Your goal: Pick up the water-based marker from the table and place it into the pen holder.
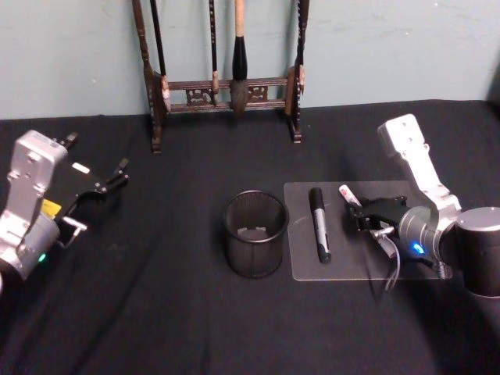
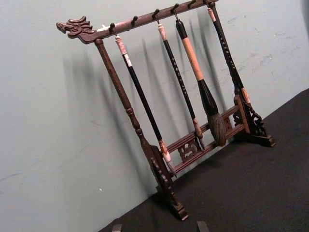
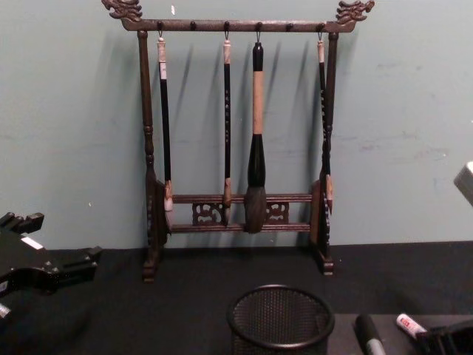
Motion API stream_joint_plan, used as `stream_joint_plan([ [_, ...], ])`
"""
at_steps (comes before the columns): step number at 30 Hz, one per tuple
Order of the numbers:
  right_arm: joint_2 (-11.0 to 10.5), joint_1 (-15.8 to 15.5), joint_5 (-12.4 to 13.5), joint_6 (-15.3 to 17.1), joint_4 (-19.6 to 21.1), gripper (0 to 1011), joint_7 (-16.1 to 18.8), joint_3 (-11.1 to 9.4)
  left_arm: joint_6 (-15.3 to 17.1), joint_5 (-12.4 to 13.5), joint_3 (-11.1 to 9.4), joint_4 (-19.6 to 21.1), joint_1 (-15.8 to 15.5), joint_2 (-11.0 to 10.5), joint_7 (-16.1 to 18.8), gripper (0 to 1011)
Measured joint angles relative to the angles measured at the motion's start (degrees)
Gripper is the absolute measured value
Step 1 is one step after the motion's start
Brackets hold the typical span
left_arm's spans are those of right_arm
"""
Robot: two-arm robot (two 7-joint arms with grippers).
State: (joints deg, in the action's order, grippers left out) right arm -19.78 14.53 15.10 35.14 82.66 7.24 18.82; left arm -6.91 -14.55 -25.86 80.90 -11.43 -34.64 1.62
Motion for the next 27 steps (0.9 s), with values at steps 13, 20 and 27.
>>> stream_joint_plan([
  [13,-1.3,-1.8,-1.6,-5.8,3.3,170,2.7,-0.6,0.0,0.0,0.0,0.0,0.0,0.0,0.0,1001],
  [20,-2.0,-5.2,-0.6,-17.9,7.9,170,6.6,-3.6,0.0,0.0,0.0,0.0,0.0,0.0,0.0,1001],
  [27,-0.4,-7.6,4.2,-29.5,9.6,170,12.0,-5.3,0.0,0.0,0.0,0.0,0.0,0.0,0.0,1001],
])
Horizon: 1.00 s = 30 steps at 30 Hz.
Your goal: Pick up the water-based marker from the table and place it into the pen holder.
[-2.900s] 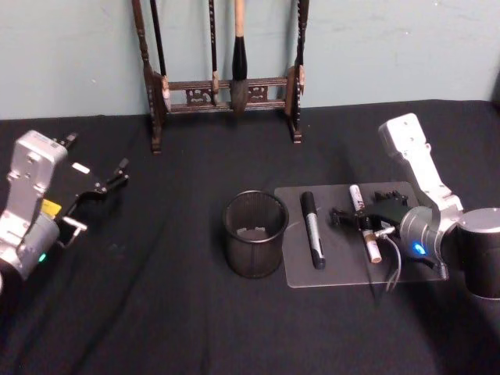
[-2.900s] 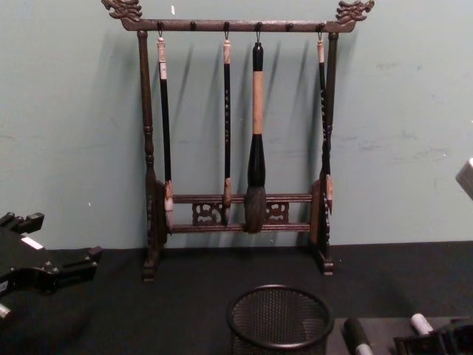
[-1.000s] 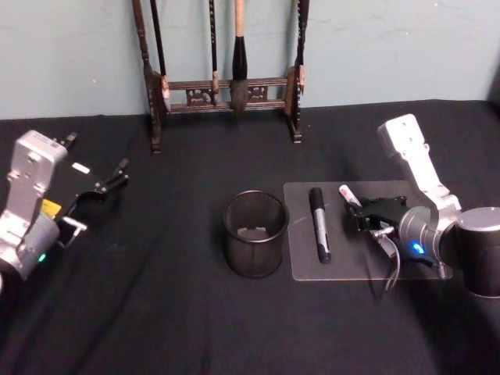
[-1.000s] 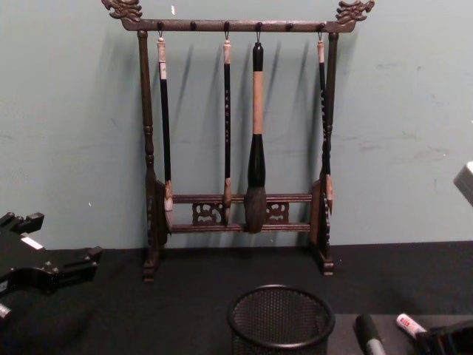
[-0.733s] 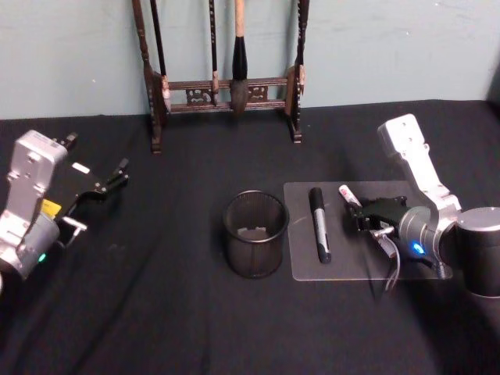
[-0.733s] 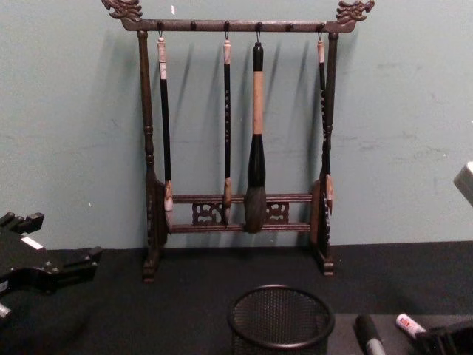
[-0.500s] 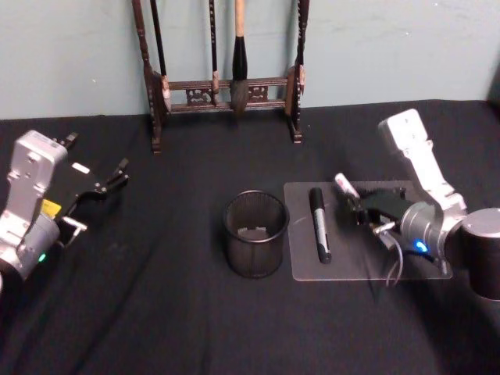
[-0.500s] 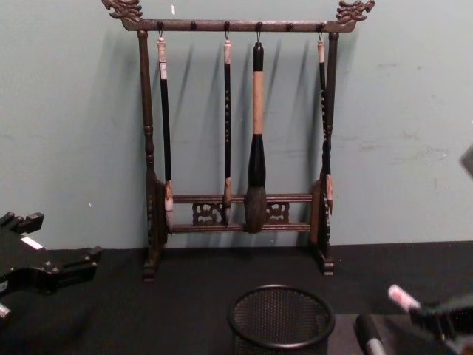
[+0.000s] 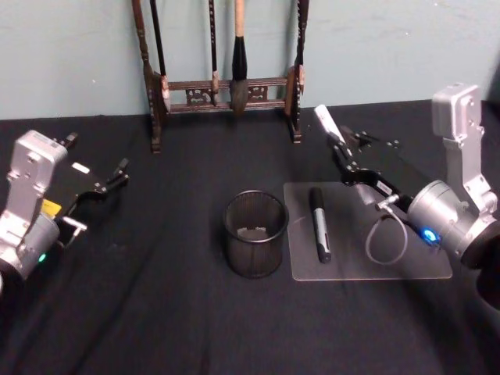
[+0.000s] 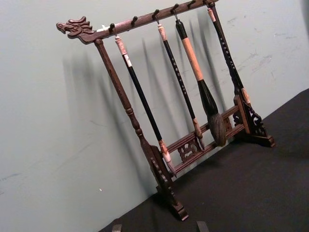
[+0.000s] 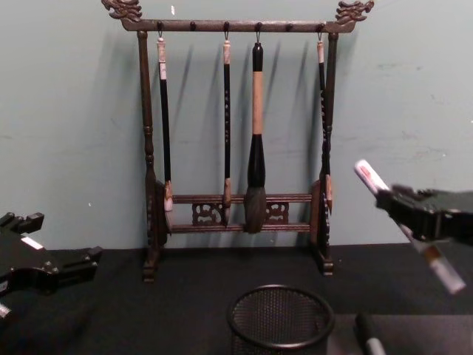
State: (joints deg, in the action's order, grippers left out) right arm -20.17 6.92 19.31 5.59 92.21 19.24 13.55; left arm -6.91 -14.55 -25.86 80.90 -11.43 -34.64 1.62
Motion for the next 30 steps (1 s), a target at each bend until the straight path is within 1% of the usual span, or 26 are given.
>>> stream_joint_plan([
  [1,0.4,-0.2,1.1,-1.5,0.0,170,1.0,0.1,0.0,0.0,0.0,0.0,0.0,0.0,0.0,1001],
  [3,0.8,-0.3,2.3,-2.8,0.0,170,2.0,0.4,0.0,0.0,0.0,0.0,0.0,0.0,0.0,1001],
  [4,1.2,-0.3,3.3,-3.9,0.0,170,2.9,0.9,0.0,0.0,0.0,0.0,0.0,0.0,0.0,1001],
  [6,1.7,-0.3,4.2,-4.7,-0.2,170,3.7,1.4,0.0,0.0,0.0,0.0,0.0,0.0,0.0,1001],
  [7,2.1,-0.2,4.8,-5.4,-0.4,170,4.2,2.1,0.0,0.0,0.0,0.0,0.0,0.0,0.0,1001],
  [10,2.7,0.1,5.5,-6.3,-0.9,170,5.0,3.3,0.0,0.0,0.0,0.0,0.0,0.0,0.0,1001],
  [11,3.1,0.3,5.7,-6.8,-1.3,170,5.3,4.0,0.0,0.0,0.0,0.0,0.0,0.0,0.0,1001],
  [17,4.2,1.2,6.3,-8.0,-2.9,170,6.0,6.6,0.0,0.0,0.0,0.0,0.0,0.0,0.0,1001],
  [20,5.0,2.1,6.2,-9.0,-4.5,170,6.1,8.5,0.0,0.0,0.0,0.0,0.0,0.0,0.0,1001],
  [21,5.0,2.1,6.2,-9.0,-4.5,170,6.1,8.5,0.0,0.0,0.0,0.0,0.0,0.0,0.0,1001],
  [22,5.3,2.4,6.1,-9.3,-5.2,170,6.1,9.1,0.0,0.0,0.0,0.0,0.0,0.0,0.0,1001],
  [27,5.9,3.4,5.6,-9.8,-6.9,170,6.0,10.7,0.0,0.0,0.0,0.0,0.0,0.0,0.0,1001],
  [30,6.2,3.7,5.3,-9.8,-7.6,170,5.8,11.1,0.0,0.0,0.0,0.0,0.0,0.0,0.0,1001],
])
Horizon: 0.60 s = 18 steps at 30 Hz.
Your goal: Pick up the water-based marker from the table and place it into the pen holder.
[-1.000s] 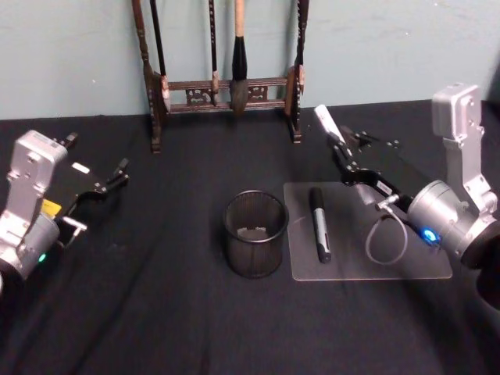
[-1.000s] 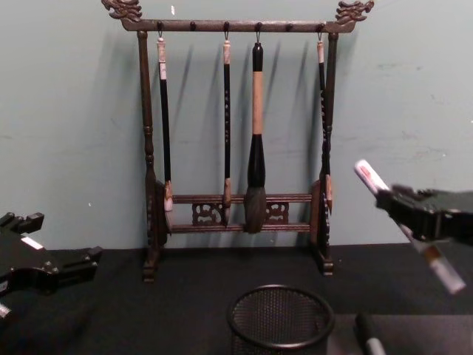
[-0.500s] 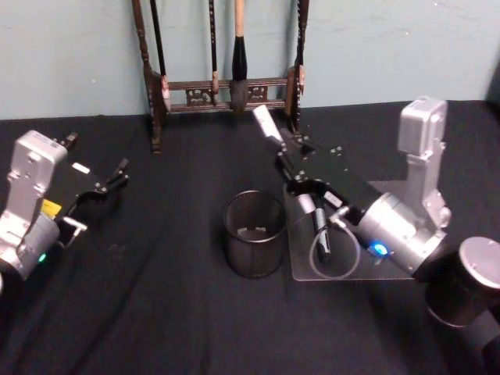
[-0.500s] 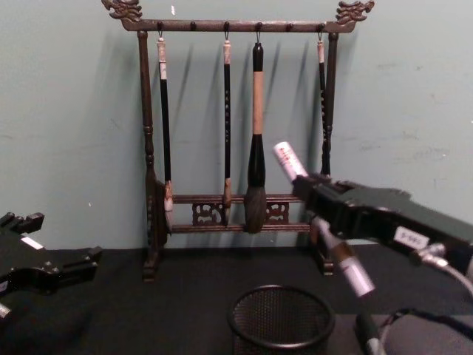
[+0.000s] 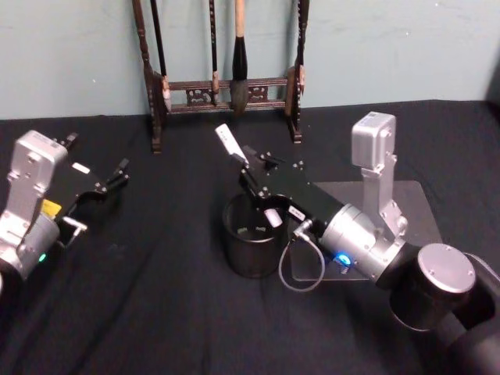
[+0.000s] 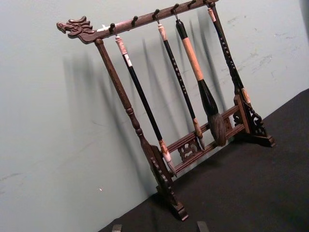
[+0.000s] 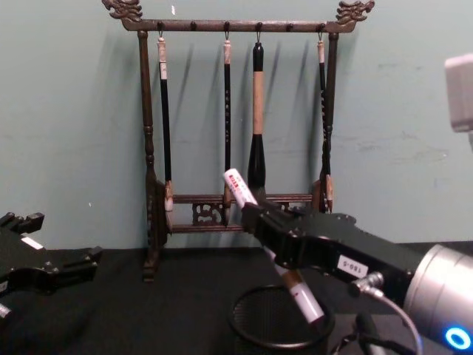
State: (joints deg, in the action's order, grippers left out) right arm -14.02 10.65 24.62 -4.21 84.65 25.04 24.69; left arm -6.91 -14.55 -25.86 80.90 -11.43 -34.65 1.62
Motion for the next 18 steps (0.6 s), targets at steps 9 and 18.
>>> stream_joint_plan([
  [9,0.7,0.6,-1.1,0.0,-1.6,170,-1.0,1.1,0.0,0.0,0.0,0.0,0.0,0.0,0.0,1001],
  [18,1.0,0.8,-2.4,0.0,-2.2,170,-2.0,1.6,0.0,0.0,0.0,0.0,0.0,0.0,0.0,1001],
])
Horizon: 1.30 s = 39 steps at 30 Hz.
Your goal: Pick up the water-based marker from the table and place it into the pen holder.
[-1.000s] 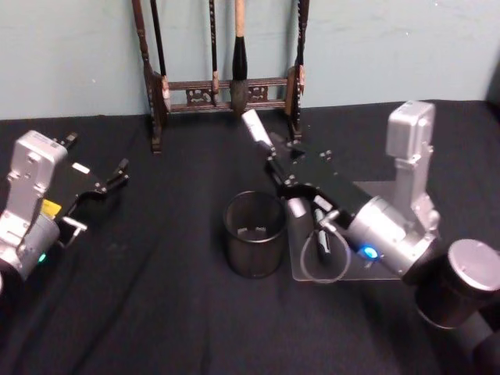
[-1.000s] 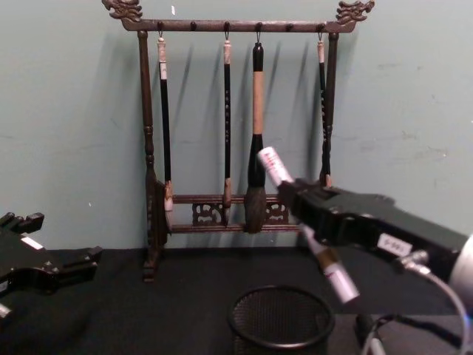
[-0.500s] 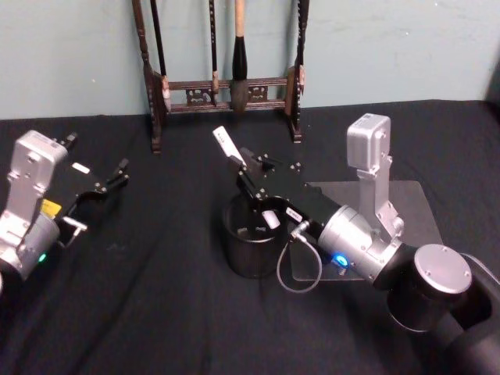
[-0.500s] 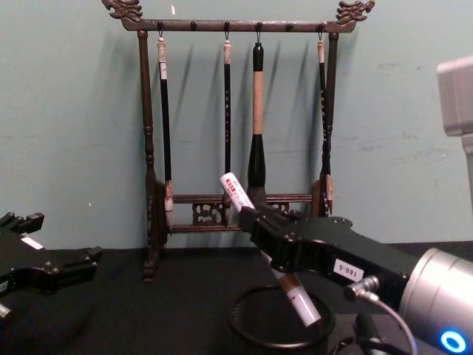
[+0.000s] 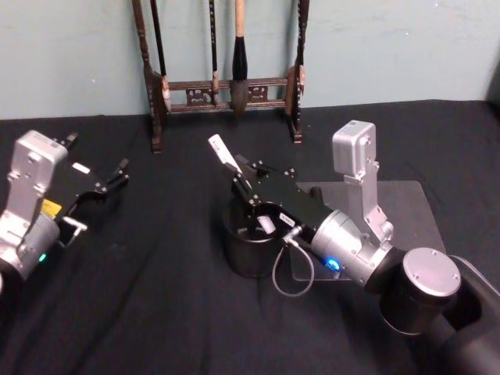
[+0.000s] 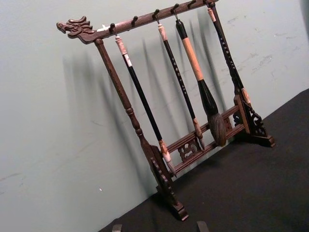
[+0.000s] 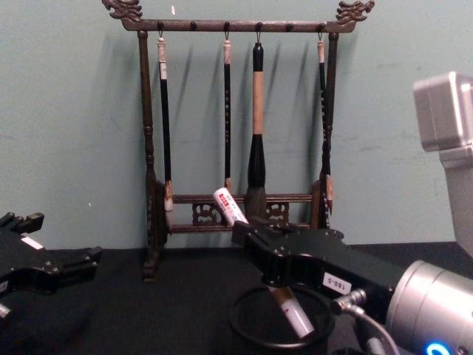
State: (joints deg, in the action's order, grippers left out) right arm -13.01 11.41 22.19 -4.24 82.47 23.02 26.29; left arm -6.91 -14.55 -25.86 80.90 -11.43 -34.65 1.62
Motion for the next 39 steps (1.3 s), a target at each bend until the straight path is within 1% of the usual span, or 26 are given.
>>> stream_joint_plan([
  [8,0.0,0.0,0.1,0.0,0.0,170,0.1,0.0,0.0,0.0,0.0,0.0,0.0,0.0,0.0,1001],
  [10,0.0,0.0,0.1,0.0,0.0,184,0.1,0.0,0.0,0.0,0.0,0.0,0.0,0.0,0.0,1001],
  [11,0.0,0.0,0.1,0.0,0.0,222,0.1,0.0,0.0,0.0,0.0,0.0,0.0,0.0,0.0,1001],
  [13,0.0,0.0,0.1,0.0,0.0,248,0.2,-0.1,0.0,0.0,0.0,0.0,0.0,0.0,0.0,1001],
  [14,0.0,0.0,0.2,0.0,0.0,295,0.2,-0.1,0.0,0.0,0.0,0.0,0.0,0.0,0.0,1001],
  [15,-0.1,0.0,0.2,0.0,0.0,295,0.2,-0.1,0.0,0.0,0.0,0.0,0.0,0.0,0.0,1001],
  [16,-0.1,0.0,0.2,0.0,0.0,353,0.2,-0.1,0.0,0.0,0.0,0.0,0.0,0.0,0.0,1001],
  [18,-0.1,0.0,0.2,0.0,0.0,385,0.2,-0.1,0.0,0.0,0.0,0.0,0.0,0.0,0.0,1001],
  [19,-0.1,0.0,0.3,0.0,0.0,442,0.2,-0.1,0.0,0.0,0.0,0.0,0.0,0.0,0.0,1001],
  [21,-0.1,0.0,0.3,0.0,0.0,510,0.2,-0.1,0.0,0.0,0.0,0.0,0.0,0.0,0.0,1001],
  [24,-0.1,0.0,0.3,0.0,0.0,586,0.3,-0.1,0.0,0.0,0.0,0.0,0.0,0.0,0.0,1001],
  [26,-0.1,0.0,0.3,0.0,0.1,672,0.3,-0.1,0.0,0.0,0.0,0.0,0.0,0.0,0.0,1001],
  [27,-0.1,0.0,0.3,0.0,0.1,693,0.3,-0.1,0.0,0.0,0.0,0.0,0.0,0.0,0.0,1001],
  [29,-0.1,-0.1,0.5,0.0,0.2,772,0.4,-0.2,0.0,0.0,0.0,0.0,0.0,0.0,0.0,1001],
  [30,-0.2,-0.1,0.9,0.0,0.7,772,0.7,-0.4,0.0,0.0,0.0,0.0,0.0,0.0,0.0,1001],
  [31,-0.2,-0.2,1.2,0.1,1.1,827,0.8,-0.6,0.0,0.0,0.0,0.0,0.0,0.0,0.0,1001],
  [33,-0.4,-0.4,2.0,0.1,2.3,860,1.1,-1.1,0.0,0.0,0.0,0.0,0.0,0.0,0.0,1001],
  [34,-0.4,-0.4,2.0,0.1,2.3,908,1.1,-1.1,0.0,0.0,0.0,0.0,0.0,0.0,0.0,1001],
  [36,-0.6,-0.6,2.6,0.0,3.5,944,1.2,-1.6,0.0,0.0,0.0,0.0,0.0,0.0,0.0,1001],
  [38,-0.9,-0.8,3.3,-0.4,4.9,1002,1.3,-2.1,0.0,0.0,0.0,0.0,0.0,0.0,0.0,1001],
  [39,-1.0,-0.8,3.5,-0.5,5.4,1002,1.4,-2.3,0.0,0.0,0.0,0.0,0.0,0.0,0.0,1001],
])
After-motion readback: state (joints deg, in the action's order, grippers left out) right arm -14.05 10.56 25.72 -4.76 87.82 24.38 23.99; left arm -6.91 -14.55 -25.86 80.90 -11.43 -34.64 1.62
